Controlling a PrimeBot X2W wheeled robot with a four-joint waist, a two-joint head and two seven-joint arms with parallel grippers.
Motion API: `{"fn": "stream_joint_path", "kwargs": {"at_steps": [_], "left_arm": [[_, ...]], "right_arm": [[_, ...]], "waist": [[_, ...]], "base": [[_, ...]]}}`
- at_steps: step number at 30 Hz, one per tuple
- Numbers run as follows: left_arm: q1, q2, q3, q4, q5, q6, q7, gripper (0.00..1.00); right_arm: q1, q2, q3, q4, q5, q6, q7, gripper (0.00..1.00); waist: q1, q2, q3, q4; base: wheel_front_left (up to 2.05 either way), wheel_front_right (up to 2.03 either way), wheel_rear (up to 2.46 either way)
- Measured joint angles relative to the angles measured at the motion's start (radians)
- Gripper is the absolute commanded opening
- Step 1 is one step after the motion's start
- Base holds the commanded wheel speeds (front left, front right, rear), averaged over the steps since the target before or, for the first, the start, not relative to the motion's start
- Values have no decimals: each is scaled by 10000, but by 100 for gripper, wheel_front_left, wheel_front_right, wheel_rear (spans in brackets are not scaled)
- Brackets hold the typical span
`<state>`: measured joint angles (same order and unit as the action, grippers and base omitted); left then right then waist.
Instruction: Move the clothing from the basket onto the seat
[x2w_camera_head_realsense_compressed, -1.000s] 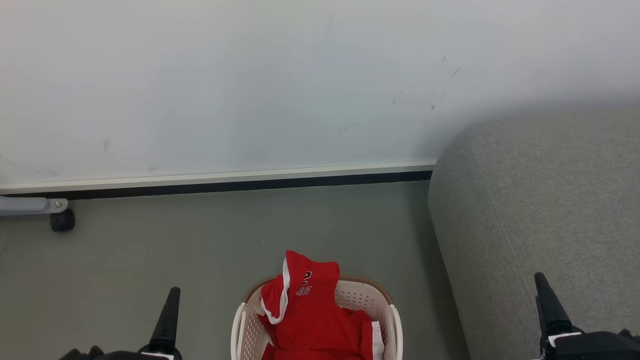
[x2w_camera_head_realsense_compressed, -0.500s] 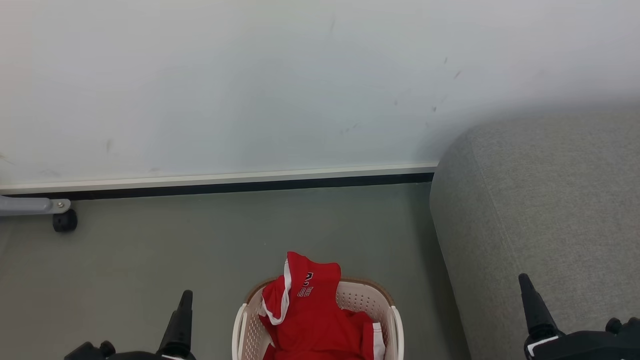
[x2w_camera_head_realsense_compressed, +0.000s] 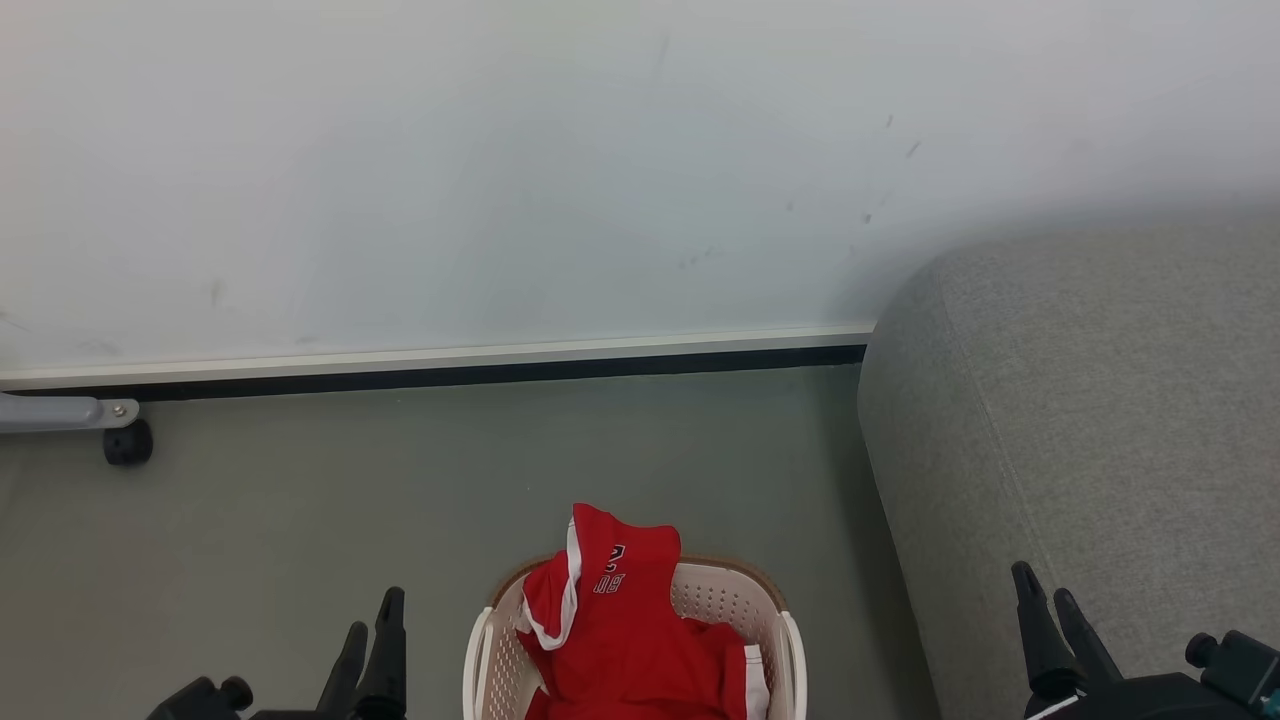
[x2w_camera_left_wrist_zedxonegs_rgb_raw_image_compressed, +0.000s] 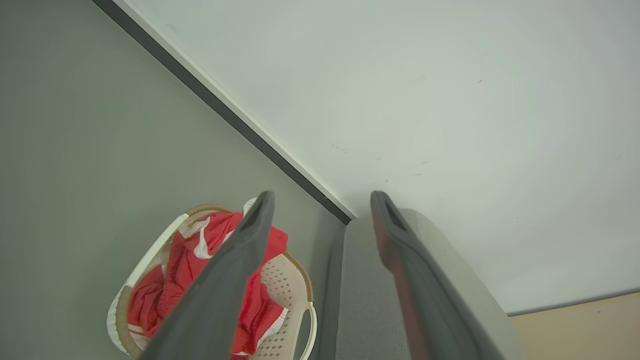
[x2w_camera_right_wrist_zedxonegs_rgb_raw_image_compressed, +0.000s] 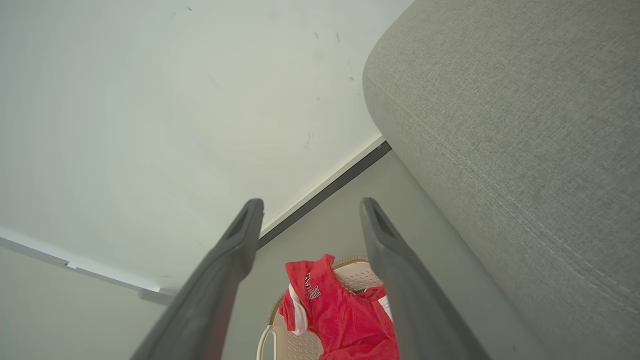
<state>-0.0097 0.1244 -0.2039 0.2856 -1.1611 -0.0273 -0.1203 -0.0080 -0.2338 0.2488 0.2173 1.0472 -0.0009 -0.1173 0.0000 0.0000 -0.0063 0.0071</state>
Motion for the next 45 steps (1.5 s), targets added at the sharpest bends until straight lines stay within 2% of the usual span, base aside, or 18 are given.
{"fn": "stream_joint_path", "kwargs": {"at_steps": [24, 37, 45], "left_arm": [[404, -17, -286, -163, 3417, 186, -669, 100], [614, -17, -360, -240, 5229, 186, -997, 100], [813, -36, -380, -278, 6355, 186, -1204, 100]], "right_arm": [[428, -696, 571, -502, -3595, -604, -665, 100], [626, -1492, 543, -550, -5081, -558, -1012, 100], [675, -1693, 527, -500, -5939, -414, -1220, 100]], "waist": [[0, 0, -49, -80], [0, 0, -107, -161], [0, 0, -129, -204]], "base": [[0, 0, 0], [0, 0, 0], [0, 0, 0]]}}
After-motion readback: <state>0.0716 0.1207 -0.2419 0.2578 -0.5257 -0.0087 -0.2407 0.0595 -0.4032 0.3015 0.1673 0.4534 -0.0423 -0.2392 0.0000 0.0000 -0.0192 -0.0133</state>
